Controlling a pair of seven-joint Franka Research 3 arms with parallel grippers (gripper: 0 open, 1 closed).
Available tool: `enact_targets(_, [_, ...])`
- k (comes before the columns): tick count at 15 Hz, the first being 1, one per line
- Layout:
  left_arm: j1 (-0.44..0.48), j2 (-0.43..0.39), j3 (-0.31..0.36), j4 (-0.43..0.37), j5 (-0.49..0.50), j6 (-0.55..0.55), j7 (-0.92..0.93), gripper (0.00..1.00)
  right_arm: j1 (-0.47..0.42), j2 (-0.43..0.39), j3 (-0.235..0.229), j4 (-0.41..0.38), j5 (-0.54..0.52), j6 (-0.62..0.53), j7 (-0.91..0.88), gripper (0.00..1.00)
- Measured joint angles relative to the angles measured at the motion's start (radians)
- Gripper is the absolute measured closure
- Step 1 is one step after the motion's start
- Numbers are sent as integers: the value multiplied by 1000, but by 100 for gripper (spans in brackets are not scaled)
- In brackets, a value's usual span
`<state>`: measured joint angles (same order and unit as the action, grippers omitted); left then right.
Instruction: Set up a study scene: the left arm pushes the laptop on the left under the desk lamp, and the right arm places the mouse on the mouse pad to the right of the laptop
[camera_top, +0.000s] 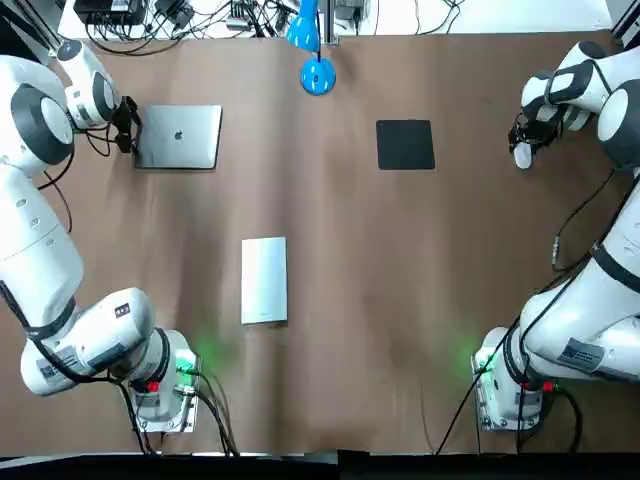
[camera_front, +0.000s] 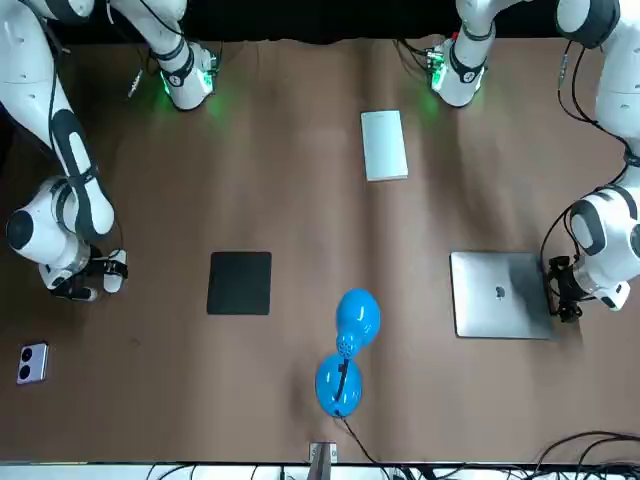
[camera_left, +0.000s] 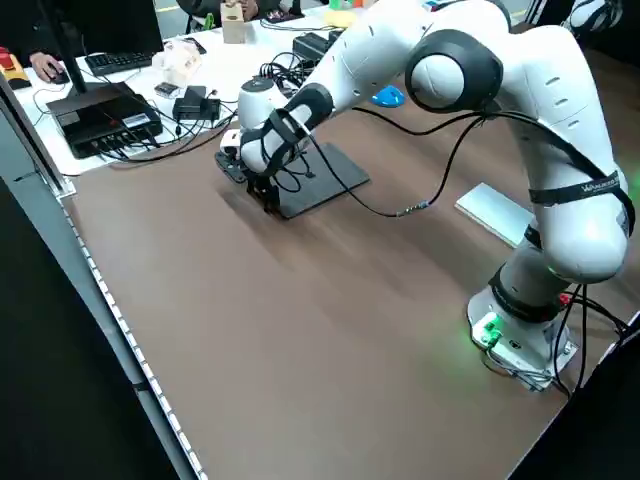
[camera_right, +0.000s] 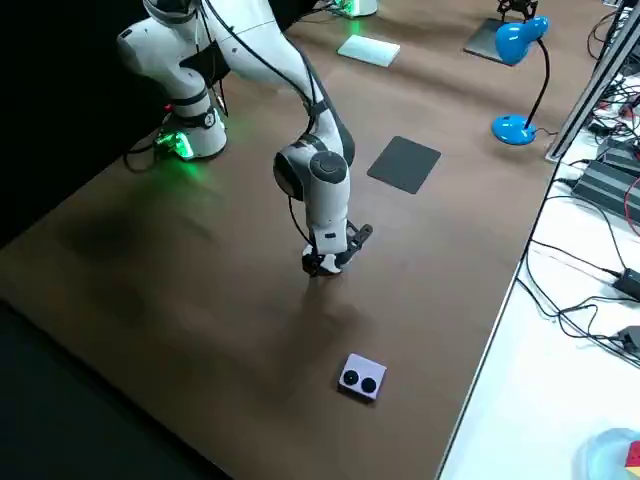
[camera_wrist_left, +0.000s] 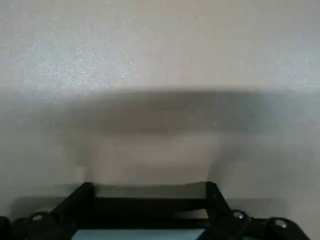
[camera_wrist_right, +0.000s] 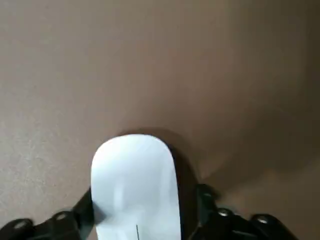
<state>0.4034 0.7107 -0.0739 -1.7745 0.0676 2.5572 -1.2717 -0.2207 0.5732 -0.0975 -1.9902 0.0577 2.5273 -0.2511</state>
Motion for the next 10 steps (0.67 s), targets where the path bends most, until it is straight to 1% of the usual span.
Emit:
enact_targets(1, [0,-1,-2,-1,0,0,0,0,0,-4,0,0,0,0,0,26])
enact_targets(2, [0,-1,-7,-3,0,0,0,0,0,-4,1,0,0,0,0,26])
enact_targets(4, [-1,-3,-21,-7,0,0,0,0,0,-6,1,0,0,0,0,35])
enact_targets(5, [-1,-3,-28,-8,0,0,0,0,0,-6,1,0,0,0,0,35])
enact_targets(6, [-1,-3,-36,-8,0,0,-1,0,0,-6,2,0,0,0,0,37])
enact_targets(9, [-12,-3,-50,-10,0,-1,-23,0,1,-6,6,4,0,3,0,37])
enact_targets(10, [-27,-3,-59,-11,0,-2,-61,0,1,-7,21,13,0,10,0,37])
